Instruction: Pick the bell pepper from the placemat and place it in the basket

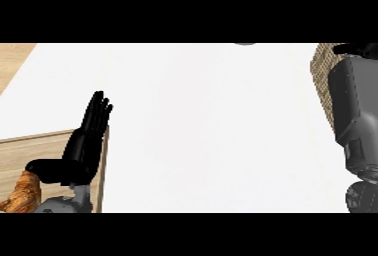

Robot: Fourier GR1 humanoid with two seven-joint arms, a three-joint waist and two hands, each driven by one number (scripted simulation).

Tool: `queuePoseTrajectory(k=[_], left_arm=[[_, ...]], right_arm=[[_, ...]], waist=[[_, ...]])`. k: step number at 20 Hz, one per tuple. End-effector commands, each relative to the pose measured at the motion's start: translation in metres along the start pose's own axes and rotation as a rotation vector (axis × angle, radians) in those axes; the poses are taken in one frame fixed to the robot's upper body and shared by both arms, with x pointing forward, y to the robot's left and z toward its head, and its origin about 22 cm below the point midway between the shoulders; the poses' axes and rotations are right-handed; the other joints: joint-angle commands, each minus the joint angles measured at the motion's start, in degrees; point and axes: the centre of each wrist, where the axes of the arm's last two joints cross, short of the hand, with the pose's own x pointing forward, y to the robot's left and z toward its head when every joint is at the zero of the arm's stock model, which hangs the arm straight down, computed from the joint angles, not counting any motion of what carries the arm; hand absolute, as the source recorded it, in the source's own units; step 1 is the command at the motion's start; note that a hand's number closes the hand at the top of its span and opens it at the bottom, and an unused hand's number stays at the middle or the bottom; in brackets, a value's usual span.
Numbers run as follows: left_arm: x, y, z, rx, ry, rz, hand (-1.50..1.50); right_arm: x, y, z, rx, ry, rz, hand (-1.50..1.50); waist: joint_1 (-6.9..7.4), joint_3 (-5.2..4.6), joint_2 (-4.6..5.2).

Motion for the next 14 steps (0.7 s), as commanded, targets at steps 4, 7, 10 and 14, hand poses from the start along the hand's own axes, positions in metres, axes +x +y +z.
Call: queuePoseTrajectory(k=[4, 7, 10, 14], left_arm=[[0.003, 0.012, 0.005, 0.003, 0.015, -0.01, 0.0], [-0.004, 0.013, -0.002, 0.018, 0.005, 0.005, 0.0], [0.014, 0.011, -0.011, 0.03, 0.006, -0.006, 0.0], [0.004, 0.002, -0.004, 0.025, 0.009, 0.001, 0.0]], right_arm=[[-0.009, 0.011, 0.003, -0.002, 0.241, -0.054, 1.5], [-0.011, 0.013, 0.0, 0.021, 0.25, -0.076, 1.5], [-0.03, 0.03, 0.0, 0.013, 0.288, -0.053, 1.5], [-0.047, 0.041, 0.001, -0.005, 0.342, -0.077, 1.5]], waist=[[0.1, 0.56, 0.33], [-0.42, 0.53, 0.56], [-0.75, 0.59, 0.39], [-1.21, 0.56, 0.25]])
